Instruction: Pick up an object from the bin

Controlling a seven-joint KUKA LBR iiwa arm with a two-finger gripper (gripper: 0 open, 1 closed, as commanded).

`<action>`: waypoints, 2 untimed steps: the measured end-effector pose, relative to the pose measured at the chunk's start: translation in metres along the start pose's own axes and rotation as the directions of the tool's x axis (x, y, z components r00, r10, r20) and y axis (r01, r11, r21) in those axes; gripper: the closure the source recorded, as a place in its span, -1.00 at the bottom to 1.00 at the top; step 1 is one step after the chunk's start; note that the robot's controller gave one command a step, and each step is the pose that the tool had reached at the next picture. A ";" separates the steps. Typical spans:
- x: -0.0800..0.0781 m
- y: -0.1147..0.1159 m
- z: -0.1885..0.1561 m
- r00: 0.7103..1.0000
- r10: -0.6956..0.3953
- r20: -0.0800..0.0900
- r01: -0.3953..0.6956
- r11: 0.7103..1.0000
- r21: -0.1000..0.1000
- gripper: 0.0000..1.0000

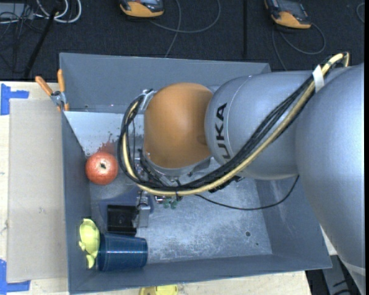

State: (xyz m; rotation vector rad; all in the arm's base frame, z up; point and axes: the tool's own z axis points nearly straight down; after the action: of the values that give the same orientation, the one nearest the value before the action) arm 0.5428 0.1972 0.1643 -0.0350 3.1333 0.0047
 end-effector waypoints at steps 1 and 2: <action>-0.001 -0.027 0.084 1.000 0.017 -0.010 -0.017 1.000 0.003 1.00; -0.002 -0.028 0.084 1.000 0.019 -0.005 -0.019 1.000 0.002 -1.00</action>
Offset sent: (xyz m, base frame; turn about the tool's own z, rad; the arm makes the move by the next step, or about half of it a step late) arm 0.0000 0.0000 0.0000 0.0000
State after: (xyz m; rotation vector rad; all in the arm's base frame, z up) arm 0.5460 0.1699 0.0805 -0.0048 3.1385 0.0010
